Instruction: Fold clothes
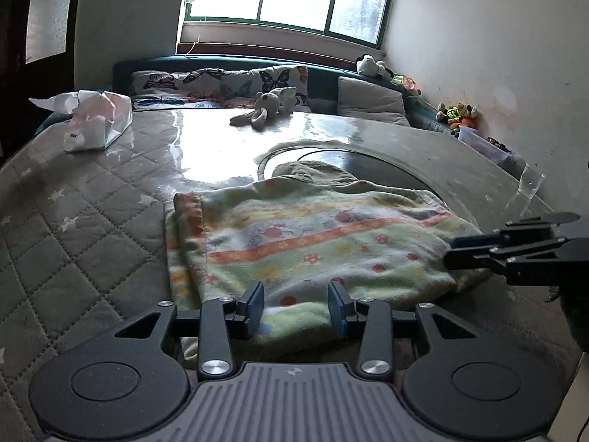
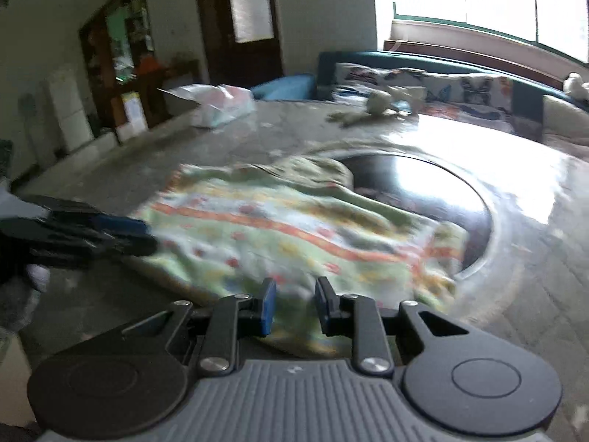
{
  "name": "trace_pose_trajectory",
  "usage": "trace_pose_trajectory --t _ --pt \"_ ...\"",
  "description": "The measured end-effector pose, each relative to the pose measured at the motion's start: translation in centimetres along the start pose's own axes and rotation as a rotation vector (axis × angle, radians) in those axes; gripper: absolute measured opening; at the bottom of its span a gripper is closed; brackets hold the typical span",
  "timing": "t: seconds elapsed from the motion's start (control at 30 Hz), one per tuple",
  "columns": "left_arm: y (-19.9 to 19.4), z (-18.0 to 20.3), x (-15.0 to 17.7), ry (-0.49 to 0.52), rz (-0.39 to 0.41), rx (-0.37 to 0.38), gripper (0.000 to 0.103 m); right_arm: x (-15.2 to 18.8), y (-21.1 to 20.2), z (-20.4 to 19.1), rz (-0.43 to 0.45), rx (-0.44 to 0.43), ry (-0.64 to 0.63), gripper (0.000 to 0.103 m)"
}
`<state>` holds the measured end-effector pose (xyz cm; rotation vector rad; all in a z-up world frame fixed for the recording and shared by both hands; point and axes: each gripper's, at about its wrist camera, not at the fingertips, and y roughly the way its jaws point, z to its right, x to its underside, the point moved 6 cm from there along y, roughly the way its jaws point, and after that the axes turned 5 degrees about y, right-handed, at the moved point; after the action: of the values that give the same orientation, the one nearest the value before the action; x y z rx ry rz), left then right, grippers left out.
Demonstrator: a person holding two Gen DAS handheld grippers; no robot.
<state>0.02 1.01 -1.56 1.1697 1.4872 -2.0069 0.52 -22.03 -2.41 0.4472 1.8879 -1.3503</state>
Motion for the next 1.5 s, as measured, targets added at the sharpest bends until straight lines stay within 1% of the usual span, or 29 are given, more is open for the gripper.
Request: trace_pose_trajectory --t 0.07,0.1,0.13,0.27,0.33,0.43,0.5,0.6,0.8,0.93,1.1,1.17,1.23,1.37,1.5 --pt "-0.2 -0.2 -0.1 -0.005 0.004 -0.001 0.042 0.6 -0.4 1.4 -0.005 0.019 0.024 0.019" --pt "-0.2 -0.2 -0.2 -0.007 0.006 -0.001 0.042 0.7 -0.8 1.8 -0.004 0.025 0.03 0.015" --pt "-0.3 -0.3 -0.2 -0.01 0.009 -0.002 0.042 0.7 -1.0 2.1 -0.006 0.031 0.032 0.014" --pt "-0.6 -0.6 -0.5 -0.019 0.017 -0.004 0.041 0.0 -1.9 2.6 -0.005 0.045 0.029 0.015" --pt "-0.8 -0.8 -0.6 -0.024 0.021 -0.005 0.041 -0.7 -1.9 2.2 0.021 0.045 0.016 0.02" --pt "-0.8 -1.1 -0.8 -0.03 0.023 -0.009 0.041 -1.7 -0.9 2.0 0.048 0.039 0.02 0.021" --pt "-0.6 -1.4 -0.9 -0.033 0.02 -0.014 0.041 -1.8 0.0 2.2 0.042 0.041 0.028 0.021" --pt "-0.3 -1.9 -1.2 -0.038 0.014 -0.023 0.041 -0.9 1.0 3.4 0.007 0.068 0.053 0.019" --pt "0.4 -2.8 -1.7 -0.047 0.003 -0.04 0.041 -1.7 0.4 3.8 0.022 0.076 0.044 0.021" --pt "1.2 -3.6 -2.2 -0.057 -0.007 -0.051 0.041 -2.5 1.3 4.2 0.031 0.07 0.066 0.021" --pt "3.1 -5.8 -2.7 -0.101 -0.061 -0.094 0.04 -2.2 2.0 5.4 0.001 0.075 0.102 0.021" --pt "3.1 -5.8 -3.4 -0.106 -0.053 -0.079 0.04 -2.5 1.9 5.6 0.003 0.081 0.093 0.021" --pt "3.1 -5.3 -4.4 -0.082 -0.032 -0.065 0.039 -3.1 2.1 5.6 0.005 0.086 0.078 0.021" --pt "4.6 -3.6 -6.4 -0.045 -0.025 0.002 0.039 -4.6 3.3 5.6 0.012 0.081 0.06 0.021" --pt "7.3 -2.6 -7.5 -0.029 -0.058 0.028 0.039 -5.8 4.8 5.5 0.012 0.08 0.049 0.021"
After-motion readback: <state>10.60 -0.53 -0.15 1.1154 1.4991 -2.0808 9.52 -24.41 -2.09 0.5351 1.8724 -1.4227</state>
